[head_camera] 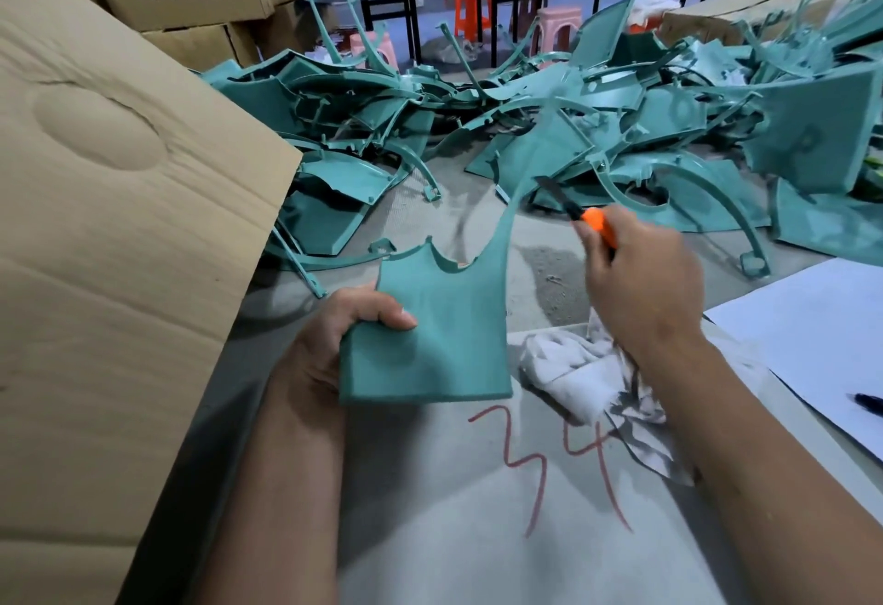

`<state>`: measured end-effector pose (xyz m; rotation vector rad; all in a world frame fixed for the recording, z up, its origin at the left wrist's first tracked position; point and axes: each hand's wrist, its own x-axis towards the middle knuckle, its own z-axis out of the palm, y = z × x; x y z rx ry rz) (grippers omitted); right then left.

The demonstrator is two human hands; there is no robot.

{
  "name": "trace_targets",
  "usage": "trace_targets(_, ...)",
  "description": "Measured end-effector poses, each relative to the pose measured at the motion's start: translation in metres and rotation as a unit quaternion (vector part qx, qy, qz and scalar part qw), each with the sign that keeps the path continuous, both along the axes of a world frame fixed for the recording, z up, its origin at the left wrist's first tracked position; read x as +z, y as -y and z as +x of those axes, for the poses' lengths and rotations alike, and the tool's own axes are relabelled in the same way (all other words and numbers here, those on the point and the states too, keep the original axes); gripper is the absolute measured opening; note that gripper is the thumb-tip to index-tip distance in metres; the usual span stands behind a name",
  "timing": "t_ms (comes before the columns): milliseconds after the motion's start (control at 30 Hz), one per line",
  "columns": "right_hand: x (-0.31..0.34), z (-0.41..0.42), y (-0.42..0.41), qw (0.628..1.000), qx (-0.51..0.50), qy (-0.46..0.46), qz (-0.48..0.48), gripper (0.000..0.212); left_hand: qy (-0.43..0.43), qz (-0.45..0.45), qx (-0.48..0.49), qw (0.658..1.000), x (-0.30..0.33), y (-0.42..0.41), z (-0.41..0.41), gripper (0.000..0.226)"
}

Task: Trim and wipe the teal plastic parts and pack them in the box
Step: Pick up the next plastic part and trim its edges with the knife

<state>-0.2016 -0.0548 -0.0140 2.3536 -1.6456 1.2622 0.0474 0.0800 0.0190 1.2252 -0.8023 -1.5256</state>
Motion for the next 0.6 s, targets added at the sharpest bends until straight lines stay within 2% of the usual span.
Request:
trace_targets(67,0.003,-0.014,0.005,0.994,-0.101,0.030,0.022,0.036,0.000,-0.046,0.018,0.999,-0.001,-0.008,0.003,0.048)
trace_targets(133,0.005,-0.019,0.004,0.991,-0.113,0.070,0.001,0.036,0.000,-0.070,0.029,0.997,0.000,-0.011,0.005,0.055)
trace_targets(233,0.012,-0.006,-0.007,0.993,0.023,0.097,-0.067,0.034,0.006,-0.049,0.041,0.998,0.002,-0.004,0.004,0.039)
trace_targets(300,0.011,0.007,-0.015,0.987,0.143,0.040,-0.061,0.030,0.017,-0.029,0.040,0.999,0.003,0.000,0.001,0.033)
trace_targets(367,0.006,0.016,-0.019,0.976,0.213,-0.038,-0.018,0.029,0.023,-0.013,0.045,0.999,0.003,0.001,-0.001,0.034)
trace_targets(467,0.002,0.019,-0.019,0.972,0.213,-0.094,0.019,0.033,0.015,-0.011,0.022,1.000,0.003,0.002,-0.002,0.034)
trace_targets(600,0.002,0.018,-0.022,0.977,0.191,-0.093,-0.006,0.035,0.005,-0.011,0.010,1.000,-0.001,0.005,0.001,0.041)
